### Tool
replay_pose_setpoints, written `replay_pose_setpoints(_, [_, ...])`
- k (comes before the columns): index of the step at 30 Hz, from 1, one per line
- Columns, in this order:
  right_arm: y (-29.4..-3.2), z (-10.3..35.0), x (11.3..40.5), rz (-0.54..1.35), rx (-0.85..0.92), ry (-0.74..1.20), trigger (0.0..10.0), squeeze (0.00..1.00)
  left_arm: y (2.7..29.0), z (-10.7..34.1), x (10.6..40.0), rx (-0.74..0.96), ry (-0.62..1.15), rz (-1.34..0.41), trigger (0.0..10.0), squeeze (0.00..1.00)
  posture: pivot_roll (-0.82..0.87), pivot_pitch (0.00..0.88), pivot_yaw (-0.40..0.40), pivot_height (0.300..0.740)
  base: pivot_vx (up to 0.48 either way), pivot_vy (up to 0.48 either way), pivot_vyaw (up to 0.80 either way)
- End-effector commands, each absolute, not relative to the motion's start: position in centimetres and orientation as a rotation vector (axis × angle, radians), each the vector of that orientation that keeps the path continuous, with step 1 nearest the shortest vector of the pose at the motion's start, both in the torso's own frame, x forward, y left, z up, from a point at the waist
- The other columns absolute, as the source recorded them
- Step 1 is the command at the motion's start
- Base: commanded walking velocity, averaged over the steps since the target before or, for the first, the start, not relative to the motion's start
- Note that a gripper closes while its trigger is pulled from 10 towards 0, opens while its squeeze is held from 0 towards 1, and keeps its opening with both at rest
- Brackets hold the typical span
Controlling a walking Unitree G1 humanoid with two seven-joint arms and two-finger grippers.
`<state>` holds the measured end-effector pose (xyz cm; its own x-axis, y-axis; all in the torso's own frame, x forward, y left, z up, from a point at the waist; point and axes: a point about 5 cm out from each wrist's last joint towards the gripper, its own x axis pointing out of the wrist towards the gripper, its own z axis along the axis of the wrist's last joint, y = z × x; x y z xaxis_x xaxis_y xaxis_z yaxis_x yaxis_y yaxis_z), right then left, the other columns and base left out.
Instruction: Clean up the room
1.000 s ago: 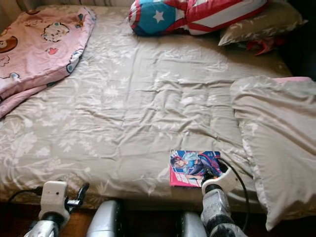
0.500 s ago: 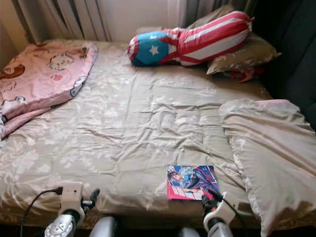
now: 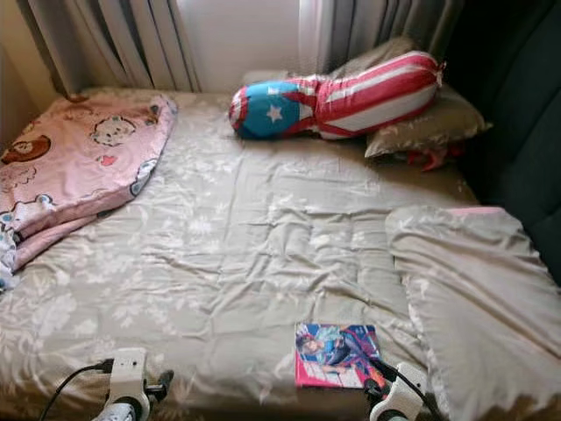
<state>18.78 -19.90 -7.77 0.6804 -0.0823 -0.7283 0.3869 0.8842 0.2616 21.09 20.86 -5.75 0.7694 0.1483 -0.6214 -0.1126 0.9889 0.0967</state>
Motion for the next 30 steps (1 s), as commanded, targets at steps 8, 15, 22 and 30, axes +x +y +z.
replay_pose_setpoints(8, [-18.2, -8.1, 18.8, -0.194, 0.386, 0.828, 10.0, 0.00, 21.1, -7.4, 18.8, 0.076, 0.806, 0.141, 10.0, 0.00, 0.01, 0.000, -0.058, 0.740, 0.000, 0.000, 0.00])
replay_pose_setpoints(15, [-17.9, -8.1, 18.7, -0.161, 0.337, 0.832, 10.0, 0.00, 21.2, -7.5, 18.5, 0.071, 0.819, 0.150, 10.0, 0.00, 0.01, 0.000, -0.051, 0.740, 0.000, 0.000, 0.36])
replay_pose_setpoints(22, [-17.6, -8.4, 18.2, -0.140, 0.325, 0.859, 10.0, 0.00, 21.0, -7.6, 18.5, 0.080, 0.826, 0.143, 10.0, 0.00, 0.02, 0.000, -0.041, 0.740, 0.000, 0.000, 0.80])
replay_pose_setpoints(30, [-17.2, -8.4, 18.2, -0.132, 0.326, 0.866, 10.0, 0.00, 20.9, -7.3, 19.1, 0.085, 0.816, 0.139, 10.0, 0.00, 0.02, 0.000, -0.041, 0.740, 0.000, 0.000, 0.80])
